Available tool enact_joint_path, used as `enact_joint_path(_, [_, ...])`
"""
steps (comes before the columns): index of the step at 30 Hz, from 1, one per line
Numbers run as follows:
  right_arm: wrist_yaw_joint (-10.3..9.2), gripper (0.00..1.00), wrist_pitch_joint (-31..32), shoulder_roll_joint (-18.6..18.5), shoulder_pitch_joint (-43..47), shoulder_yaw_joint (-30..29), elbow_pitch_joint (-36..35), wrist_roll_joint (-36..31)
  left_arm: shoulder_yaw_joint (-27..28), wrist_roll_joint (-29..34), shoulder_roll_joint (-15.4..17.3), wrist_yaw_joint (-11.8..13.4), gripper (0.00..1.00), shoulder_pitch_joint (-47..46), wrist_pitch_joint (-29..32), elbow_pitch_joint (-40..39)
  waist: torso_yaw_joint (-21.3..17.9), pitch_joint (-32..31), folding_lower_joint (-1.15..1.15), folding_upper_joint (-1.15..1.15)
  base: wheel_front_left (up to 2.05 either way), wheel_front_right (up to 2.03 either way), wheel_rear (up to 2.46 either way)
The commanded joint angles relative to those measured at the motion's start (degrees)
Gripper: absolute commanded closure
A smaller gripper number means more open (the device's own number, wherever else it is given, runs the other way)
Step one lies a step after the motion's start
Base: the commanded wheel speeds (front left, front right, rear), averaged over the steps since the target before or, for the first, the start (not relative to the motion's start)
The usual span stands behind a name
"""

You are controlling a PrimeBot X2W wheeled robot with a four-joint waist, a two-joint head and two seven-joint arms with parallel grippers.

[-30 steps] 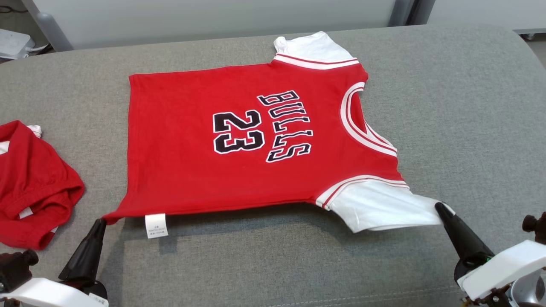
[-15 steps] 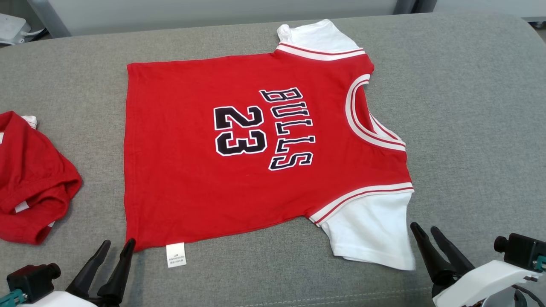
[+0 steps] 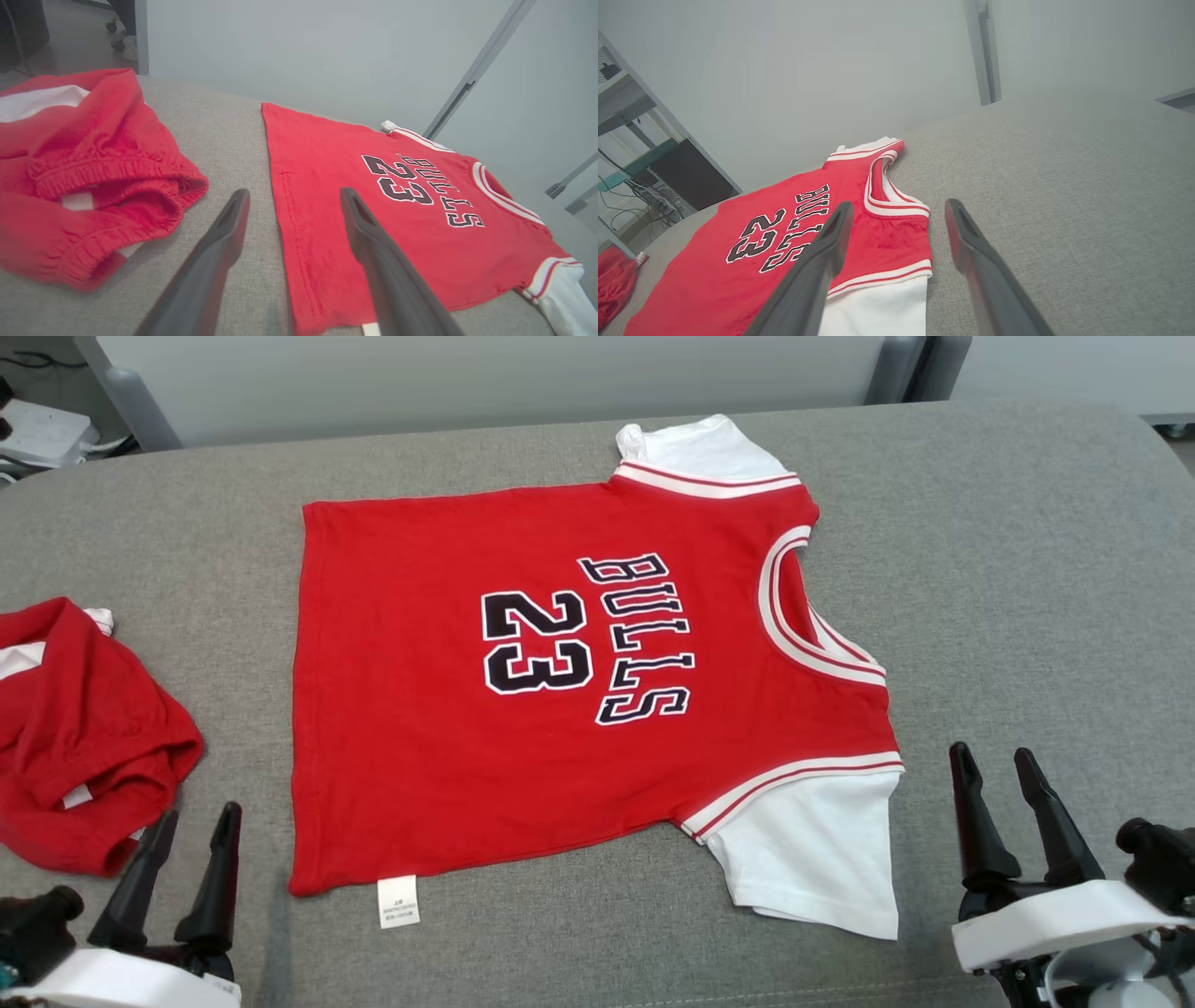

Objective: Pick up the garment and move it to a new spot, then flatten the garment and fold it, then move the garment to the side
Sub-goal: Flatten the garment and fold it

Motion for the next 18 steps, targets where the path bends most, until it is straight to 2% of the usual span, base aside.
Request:
enact_joint_path(1, [0.25, 0.0, -3.17, -0.6, -2.33, 1.78, -0.21, -1.43, 3.02, 2.24, 0.75, -0.02, 0.0, 0.13, -0.35, -1.72, 0.11, -0.8, 0.0, 0.0, 0.0, 0.0, 0.0])
enact_joint_path(8, [0.25, 0.0, -9.24, -0.6, -4.1, 3.28, 5.09, -6.27, 5.32, 6.92, -2.08, -0.02, 0.0, 0.71, -0.35, -1.7, 0.85, -3.39, 0.0, 0.0, 0.0, 0.0, 0.0])
enact_joint_path(12, [0.25, 0.0, -10.4, -0.6, -5.33, 3.61, 8.09, -9.45, 5.78, 8.51, -3.03, -0.02, 0.0, 0.83, -0.35, -0.18, 1.15, -5.48, 0.0, 0.0, 0.0, 0.0, 0.0])
enact_joint_path(18, [0.25, 0.0, -11.12, -0.6, -7.4, 4.1, 13.37, -9.9, 5.93, 11.01, -4.5, -0.02, 0.0, -0.02, -0.35, 2.74, 1.81, -8.43, 0.0, 0.0, 0.0, 0.0, 0.0])
